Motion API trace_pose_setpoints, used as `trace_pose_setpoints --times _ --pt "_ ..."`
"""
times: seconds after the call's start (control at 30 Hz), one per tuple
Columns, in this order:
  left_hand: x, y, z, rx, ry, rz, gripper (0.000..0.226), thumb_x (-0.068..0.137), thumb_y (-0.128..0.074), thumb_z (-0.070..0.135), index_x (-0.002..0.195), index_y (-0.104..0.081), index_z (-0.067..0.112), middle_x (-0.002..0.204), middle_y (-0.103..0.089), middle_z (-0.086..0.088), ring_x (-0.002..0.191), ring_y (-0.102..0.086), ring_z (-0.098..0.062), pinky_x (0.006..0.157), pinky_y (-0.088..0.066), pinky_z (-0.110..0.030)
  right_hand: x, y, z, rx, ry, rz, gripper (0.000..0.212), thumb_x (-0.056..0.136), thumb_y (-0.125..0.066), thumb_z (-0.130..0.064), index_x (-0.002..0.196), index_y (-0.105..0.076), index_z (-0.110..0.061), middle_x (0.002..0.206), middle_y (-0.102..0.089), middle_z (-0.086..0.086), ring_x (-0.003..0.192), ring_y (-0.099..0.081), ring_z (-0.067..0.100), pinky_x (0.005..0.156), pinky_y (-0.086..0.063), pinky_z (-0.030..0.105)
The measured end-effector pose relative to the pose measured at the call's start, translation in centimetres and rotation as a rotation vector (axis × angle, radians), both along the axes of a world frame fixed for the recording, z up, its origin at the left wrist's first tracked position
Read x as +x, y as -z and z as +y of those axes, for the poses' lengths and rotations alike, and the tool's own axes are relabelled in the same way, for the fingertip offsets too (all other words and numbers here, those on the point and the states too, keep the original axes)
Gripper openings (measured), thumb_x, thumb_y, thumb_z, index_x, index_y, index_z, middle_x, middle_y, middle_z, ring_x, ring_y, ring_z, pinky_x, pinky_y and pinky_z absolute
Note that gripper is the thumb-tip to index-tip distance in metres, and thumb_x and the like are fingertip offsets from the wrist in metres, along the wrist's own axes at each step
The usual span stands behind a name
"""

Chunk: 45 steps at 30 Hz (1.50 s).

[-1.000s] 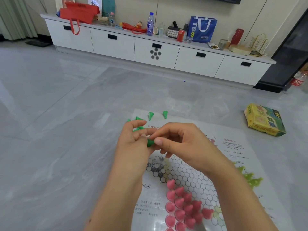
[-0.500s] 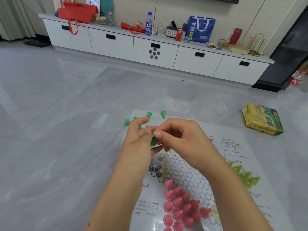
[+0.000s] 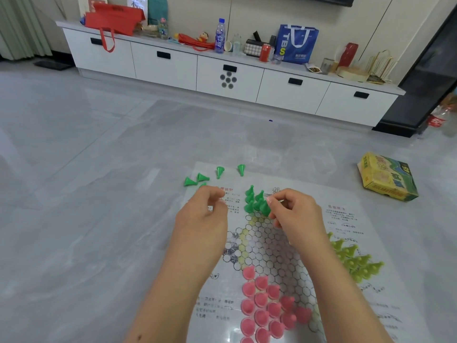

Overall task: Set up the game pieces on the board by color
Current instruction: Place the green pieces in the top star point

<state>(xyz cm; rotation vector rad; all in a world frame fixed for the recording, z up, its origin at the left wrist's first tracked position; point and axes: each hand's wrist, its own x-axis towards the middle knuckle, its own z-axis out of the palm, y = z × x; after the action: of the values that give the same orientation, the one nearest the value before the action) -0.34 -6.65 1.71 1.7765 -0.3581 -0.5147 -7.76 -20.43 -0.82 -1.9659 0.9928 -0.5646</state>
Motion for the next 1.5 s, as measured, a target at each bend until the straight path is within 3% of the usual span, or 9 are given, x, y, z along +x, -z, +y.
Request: trace_pose_setpoints --times 0.13,0.27,0.47,0.63,0.8,1.07,1.17,1.4,1.5 --pt "0.2 0.1 0.0 0.050 -0.007 -0.080 0.024 0.094 -0.040 0.019 0.109 -0.055 0.029 0.107 -0.053 0.014 0.080 -0.048 0.006 0.054 -0.033 -0.005 0.2 0.6 -0.1 -0.028 -0.024 0.047 0.014 0.088 -0.059 -0.022 0.076 -0.064 -0.024 0.063 -0.063 -0.006 0.056 -0.056 0.008 0.061 -0.049 0.024" --pt "0.9 0.7 0.3 0.118 0.011 -0.263 0.024 0.092 -0.042 0.017 0.111 -0.055 0.024 0.114 -0.054 0.010 0.096 -0.051 -0.008 0.076 -0.034 -0.019 0.3 0.9 -0.3 -0.077 -0.030 0.083 0.012 0.088 -0.059 -0.023 0.078 -0.065 -0.021 0.066 -0.063 -0.005 0.059 -0.056 0.009 0.057 -0.046 0.021" --pt "3.4 3.9 1.2 0.284 -0.064 -0.261 0.027 0.089 -0.049 0.015 0.115 -0.051 0.021 0.116 -0.050 -0.001 0.089 -0.048 -0.016 0.076 -0.030 -0.023 0.6 1.6 -0.4 -0.138 -0.035 0.124 0.014 0.088 -0.058 -0.027 0.082 -0.067 -0.019 0.074 -0.065 -0.002 0.059 -0.053 0.008 0.053 -0.038 0.020" --pt "4.8 5.0 0.0 0.365 -0.100 -0.382 0.046 0.087 -0.055 0.022 0.131 -0.040 0.017 0.133 -0.039 -0.013 0.114 -0.047 -0.029 0.088 -0.034 -0.031 0.6 1.7 -0.4 -0.144 -0.035 0.132 0.015 0.088 -0.058 -0.029 0.077 -0.065 -0.021 0.072 -0.064 -0.007 0.056 -0.051 0.005 0.050 -0.035 0.020" --pt "8.0 5.4 -1.6 0.655 0.117 -0.735 0.057 0.088 -0.048 0.043 0.138 -0.031 0.020 0.137 -0.036 -0.011 0.121 -0.040 -0.030 0.098 -0.034 -0.037 0.5 1.8 -0.5 -0.130 -0.038 0.120 0.015 0.088 -0.057 -0.028 0.077 -0.064 -0.020 0.068 -0.058 -0.010 0.054 -0.046 0.003 0.049 -0.032 0.020" --pt "9.1 5.5 -2.5 0.774 0.302 -0.907 0.033 0.093 -0.039 0.038 0.111 -0.043 0.010 0.107 -0.045 -0.009 0.093 -0.051 -0.025 0.070 -0.042 -0.032 0.1 1.5 -0.8 -0.145 -0.087 0.096 0.021 0.092 -0.050 -0.029 0.087 -0.066 -0.017 0.074 -0.063 -0.007 0.060 -0.051 0.002 0.055 -0.038 0.015" --pt "8.6 5.4 -2.7 0.849 0.283 -0.958 0.025 0.095 -0.035 0.029 0.107 -0.041 0.009 0.106 -0.046 -0.008 0.093 -0.052 -0.026 0.065 -0.038 -0.031 -0.2 1.1 -0.8 -0.115 -0.088 0.051 0.029 0.095 -0.045 -0.029 0.086 -0.066 -0.010 0.075 -0.067 0.006 0.063 -0.057 0.015 0.063 -0.047 0.028" --pt "8.8 6.0 -2.6 1.008 0.318 -1.130 0.021 0.095 -0.037 0.014 0.115 -0.033 0.009 0.111 -0.045 -0.007 0.094 -0.057 -0.024 0.063 -0.041 -0.031 -0.5 -0.4 -0.6 -0.068 0.010 -0.097 0.033 0.094 -0.045 -0.025 0.085 -0.065 0.000 0.073 -0.066 0.012 0.055 -0.053 0.009 0.066 -0.051 0.033" --pt "9.1 5.7 -3.0 0.933 0.387 -1.084 0.043 0.098 -0.031 0.031 0.136 -0.018 0.015 0.123 -0.041 -0.008 0.094 -0.059 -0.027 0.062 -0.042 -0.032 -0.5 -0.5 -0.4 -0.062 0.017 -0.105 0.033 0.094 -0.045 -0.024 0.084 -0.065 0.000 0.072 -0.066 0.012 0.057 -0.053 0.012 0.066 -0.051 0.034"
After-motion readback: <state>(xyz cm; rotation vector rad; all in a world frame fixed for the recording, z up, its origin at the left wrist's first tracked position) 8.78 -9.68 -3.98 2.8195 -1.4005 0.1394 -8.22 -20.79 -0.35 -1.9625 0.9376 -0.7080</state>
